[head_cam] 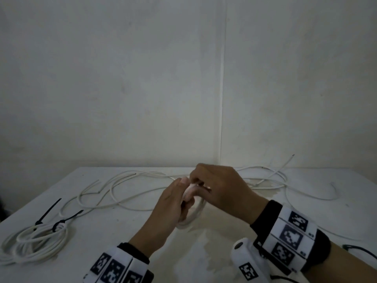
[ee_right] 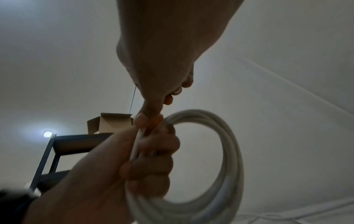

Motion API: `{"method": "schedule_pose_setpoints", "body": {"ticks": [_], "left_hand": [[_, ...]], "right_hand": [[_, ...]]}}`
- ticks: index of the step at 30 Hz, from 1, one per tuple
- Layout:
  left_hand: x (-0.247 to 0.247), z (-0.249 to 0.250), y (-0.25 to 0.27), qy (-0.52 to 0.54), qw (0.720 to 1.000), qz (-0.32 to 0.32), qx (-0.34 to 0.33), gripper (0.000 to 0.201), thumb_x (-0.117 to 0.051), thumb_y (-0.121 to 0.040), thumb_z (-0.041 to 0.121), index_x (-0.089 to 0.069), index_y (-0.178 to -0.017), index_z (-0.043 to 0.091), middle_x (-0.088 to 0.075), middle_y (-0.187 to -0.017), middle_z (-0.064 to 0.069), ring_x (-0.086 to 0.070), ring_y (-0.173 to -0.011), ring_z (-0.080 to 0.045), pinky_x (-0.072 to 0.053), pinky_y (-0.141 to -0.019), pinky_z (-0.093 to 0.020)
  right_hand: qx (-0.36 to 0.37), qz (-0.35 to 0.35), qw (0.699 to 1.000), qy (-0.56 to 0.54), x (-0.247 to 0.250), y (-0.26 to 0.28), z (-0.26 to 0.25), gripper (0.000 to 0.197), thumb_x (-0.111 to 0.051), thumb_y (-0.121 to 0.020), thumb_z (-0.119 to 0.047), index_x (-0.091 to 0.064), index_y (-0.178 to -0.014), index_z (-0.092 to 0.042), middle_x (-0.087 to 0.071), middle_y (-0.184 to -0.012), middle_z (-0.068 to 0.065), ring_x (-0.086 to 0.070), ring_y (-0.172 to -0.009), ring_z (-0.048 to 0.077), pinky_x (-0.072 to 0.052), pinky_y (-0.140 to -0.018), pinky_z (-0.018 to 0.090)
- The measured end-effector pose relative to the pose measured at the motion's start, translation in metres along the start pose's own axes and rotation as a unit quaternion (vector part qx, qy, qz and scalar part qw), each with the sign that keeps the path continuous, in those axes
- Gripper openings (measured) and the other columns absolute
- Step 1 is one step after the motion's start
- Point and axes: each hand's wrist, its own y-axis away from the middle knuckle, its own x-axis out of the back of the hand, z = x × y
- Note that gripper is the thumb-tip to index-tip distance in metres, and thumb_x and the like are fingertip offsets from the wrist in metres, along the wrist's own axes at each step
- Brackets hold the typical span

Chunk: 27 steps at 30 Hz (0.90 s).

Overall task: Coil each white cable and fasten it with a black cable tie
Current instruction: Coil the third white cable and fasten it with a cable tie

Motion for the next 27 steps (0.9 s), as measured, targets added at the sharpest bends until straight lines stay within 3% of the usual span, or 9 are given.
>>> {"method": "schedule_pose_setpoints", "body": {"ticks": [2,5,9,14,17,20,24,27], "left_hand": [[0.002,0.0,0.0,0.023,0.999,-0.013,0.023,0.04,-0.028,-0.099,0.032,-0.043,-0.068,0.012,-0.035,-0.048,0.003,-0.027,-0.039,-0.007,-0.024,-0.041,-0.019],[0.0,0.003,0.002,0.066,0.996,-0.015,0.058,0.047,-0.026,-0.098,0.038,-0.045,-0.065,0.011,-0.03,-0.041,0.007,-0.023,-0.036,-0.005,-0.021,-0.037,-0.016],[-0.005,0.009,0.001,0.089,0.995,0.001,0.047,0.04,-0.036,-0.096,0.032,-0.039,-0.061,0.013,-0.028,-0.042,0.009,-0.021,-0.035,-0.004,-0.019,-0.035,-0.016],[-0.003,0.014,0.0,0.144,0.988,0.027,0.05,0.042,-0.039,-0.095,0.028,-0.039,-0.057,0.012,-0.026,-0.041,0.007,-0.018,-0.033,-0.004,-0.017,-0.033,-0.013],[0.001,0.015,0.0,0.173,0.983,0.029,0.056,0.042,-0.038,-0.096,0.028,-0.037,-0.056,0.013,-0.024,-0.041,0.007,-0.016,-0.033,-0.004,-0.014,-0.033,-0.014],[0.004,0.018,0.0,0.181,0.982,0.026,0.052,0.042,-0.038,-0.096,0.028,-0.036,-0.056,0.014,-0.022,-0.042,0.007,-0.015,-0.033,-0.005,-0.014,-0.034,-0.014],[0.005,0.02,-0.003,0.197,0.979,0.028,0.046,0.042,-0.039,-0.095,0.029,-0.036,-0.055,0.015,-0.021,-0.041,0.007,-0.015,-0.033,-0.005,-0.013,-0.034,-0.015],[0.007,0.021,-0.006,0.213,0.975,0.035,0.046,0.043,-0.039,-0.095,0.03,-0.035,-0.055,0.016,-0.021,-0.04,0.008,-0.015,-0.031,-0.004,-0.013,-0.033,-0.015]], "right_hand": [[-0.022,-0.002,1.0,0.001,0.006,-0.001,0.01,0.022,-0.05,-0.09,-0.032,-0.055,-0.079,-0.013,-0.058,-0.068,0.0,-0.046,-0.063,0.01,-0.032,-0.053,0.018],[-0.1,-0.006,0.994,-0.032,0.009,0.001,0.021,0.027,-0.051,-0.087,-0.031,-0.064,-0.078,-0.009,-0.061,-0.071,0.0,-0.047,-0.062,0.008,-0.036,-0.053,0.018],[-0.2,-0.027,0.971,-0.127,0.009,0.003,0.02,0.035,-0.045,-0.086,-0.037,-0.067,-0.087,-0.01,-0.065,-0.082,-0.002,-0.057,-0.073,0.011,-0.047,-0.066,0.027],[-0.292,-0.049,0.928,-0.224,0.013,-0.001,0.01,0.022,-0.049,-0.091,-0.022,-0.066,-0.095,-0.009,-0.065,-0.086,-0.003,-0.059,-0.081,0.008,-0.046,-0.073,0.018],[-0.321,-0.096,0.908,-0.253,0.019,-0.002,0.01,0.017,-0.048,-0.095,-0.014,-0.064,-0.099,-0.014,-0.06,-0.087,-0.009,-0.055,-0.08,0.005,-0.042,-0.072,0.012],[-0.321,-0.084,0.92,-0.209,0.025,-0.004,0.014,0.015,-0.056,-0.09,-0.016,-0.069,-0.096,-0.012,-0.052,-0.081,-0.011,-0.049,-0.07,-0.001,-0.037,-0.066,0.008],[-0.339,-0.074,0.921,-0.18,0.027,-0.006,0.01,0.017,-0.057,-0.089,-0.019,-0.072,-0.092,-0.011,-0.054,-0.075,-0.008,-0.049,-0.064,0.005,-0.039,-0.063,0.01],[-0.408,-0.08,0.861,-0.291,0.028,-0.006,0.004,0.035,-0.046,-0.094,-0.034,-0.067,-0.086,-0.007,-0.058,-0.076,-0.007,-0.054,-0.07,0.008,-0.045,-0.073,0.024]]}}
